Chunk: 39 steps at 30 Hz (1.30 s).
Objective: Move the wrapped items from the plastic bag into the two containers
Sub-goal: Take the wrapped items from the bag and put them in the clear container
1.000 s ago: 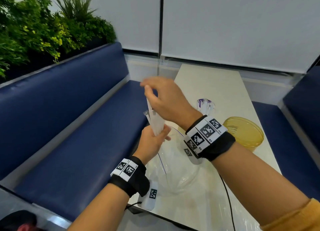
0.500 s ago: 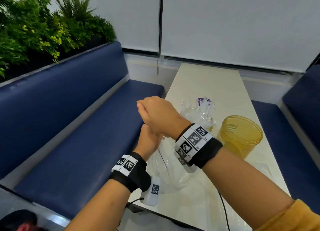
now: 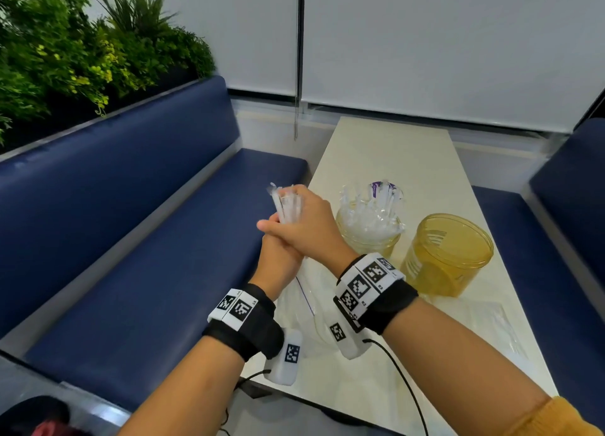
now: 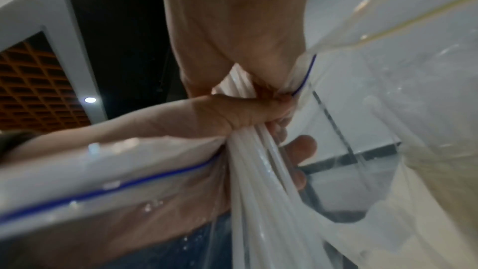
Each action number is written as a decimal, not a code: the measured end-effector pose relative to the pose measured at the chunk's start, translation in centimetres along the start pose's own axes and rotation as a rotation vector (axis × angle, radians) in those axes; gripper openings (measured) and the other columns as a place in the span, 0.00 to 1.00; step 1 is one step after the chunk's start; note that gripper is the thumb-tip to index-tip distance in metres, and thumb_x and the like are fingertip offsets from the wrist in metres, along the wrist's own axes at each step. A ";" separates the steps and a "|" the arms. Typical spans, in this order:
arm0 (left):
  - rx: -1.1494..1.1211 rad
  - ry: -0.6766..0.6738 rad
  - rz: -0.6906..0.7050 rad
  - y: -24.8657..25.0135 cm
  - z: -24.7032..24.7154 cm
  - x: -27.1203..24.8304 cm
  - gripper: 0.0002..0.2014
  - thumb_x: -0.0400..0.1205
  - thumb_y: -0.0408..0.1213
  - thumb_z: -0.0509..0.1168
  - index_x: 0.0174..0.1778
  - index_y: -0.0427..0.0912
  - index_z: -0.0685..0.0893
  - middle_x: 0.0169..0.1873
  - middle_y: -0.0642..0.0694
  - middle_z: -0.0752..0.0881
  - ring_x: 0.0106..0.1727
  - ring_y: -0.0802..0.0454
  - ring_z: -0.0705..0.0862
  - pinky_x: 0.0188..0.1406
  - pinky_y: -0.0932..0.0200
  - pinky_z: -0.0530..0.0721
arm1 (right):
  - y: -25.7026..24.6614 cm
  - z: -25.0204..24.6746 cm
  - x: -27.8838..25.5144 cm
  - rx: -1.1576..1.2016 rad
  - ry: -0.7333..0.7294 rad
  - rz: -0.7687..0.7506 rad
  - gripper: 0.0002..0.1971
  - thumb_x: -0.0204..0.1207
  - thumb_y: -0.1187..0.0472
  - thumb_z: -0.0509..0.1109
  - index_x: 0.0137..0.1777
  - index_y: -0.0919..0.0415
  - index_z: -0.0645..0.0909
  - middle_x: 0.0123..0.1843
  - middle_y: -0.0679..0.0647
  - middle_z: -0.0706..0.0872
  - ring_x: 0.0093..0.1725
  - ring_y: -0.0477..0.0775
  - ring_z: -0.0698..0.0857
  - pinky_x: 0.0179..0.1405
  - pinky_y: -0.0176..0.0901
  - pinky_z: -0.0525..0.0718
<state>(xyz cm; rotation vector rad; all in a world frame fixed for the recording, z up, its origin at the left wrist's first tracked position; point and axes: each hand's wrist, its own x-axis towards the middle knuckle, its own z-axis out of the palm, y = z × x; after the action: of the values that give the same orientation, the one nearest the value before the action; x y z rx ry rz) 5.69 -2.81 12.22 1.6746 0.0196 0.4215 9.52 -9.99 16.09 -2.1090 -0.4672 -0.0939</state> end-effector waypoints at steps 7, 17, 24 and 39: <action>0.035 -0.064 -0.065 -1.1 -0.9 -0.8 0.13 0.80 0.28 0.72 0.61 0.38 0.85 0.44 0.52 0.90 0.44 0.61 0.89 0.38 0.69 0.84 | -0.8 0.2 -0.4 0.294 0.039 -0.030 0.05 0.85 0.58 0.66 0.52 0.59 0.77 0.33 0.56 0.90 0.34 0.47 0.91 0.46 0.41 0.87; 0.095 -0.092 -0.171 -1.8 -0.6 -1.2 0.13 0.74 0.42 0.81 0.49 0.42 0.87 0.43 0.41 0.90 0.41 0.49 0.88 0.39 0.56 0.89 | -6.2 -6.9 2.5 0.598 0.342 -0.206 0.04 0.87 0.63 0.64 0.50 0.59 0.72 0.28 0.53 0.74 0.20 0.49 0.72 0.20 0.44 0.76; 0.132 -0.065 -0.161 -2.0 -0.9 -1.0 0.15 0.75 0.36 0.81 0.57 0.47 0.89 0.52 0.53 0.89 0.48 0.54 0.91 0.47 0.62 0.88 | -7.8 -16.4 6.1 0.620 0.621 -0.410 0.03 0.87 0.62 0.63 0.52 0.60 0.73 0.32 0.52 0.76 0.23 0.48 0.74 0.24 0.43 0.78; 0.150 -0.007 -0.092 -1.6 -2.3 -0.4 0.12 0.80 0.36 0.77 0.59 0.46 0.90 0.58 0.52 0.91 0.55 0.58 0.90 0.58 0.60 0.90 | 7.8 -11.8 10.0 0.308 0.513 -0.070 0.02 0.86 0.57 0.65 0.53 0.53 0.75 0.40 0.53 0.82 0.32 0.53 0.80 0.31 0.47 0.84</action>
<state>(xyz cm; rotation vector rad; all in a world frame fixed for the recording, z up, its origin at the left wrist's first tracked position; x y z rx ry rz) 5.04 -0.47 10.79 1.8155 0.1253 0.3511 22.94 -20.63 18.88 -1.6842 -0.2265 -0.5530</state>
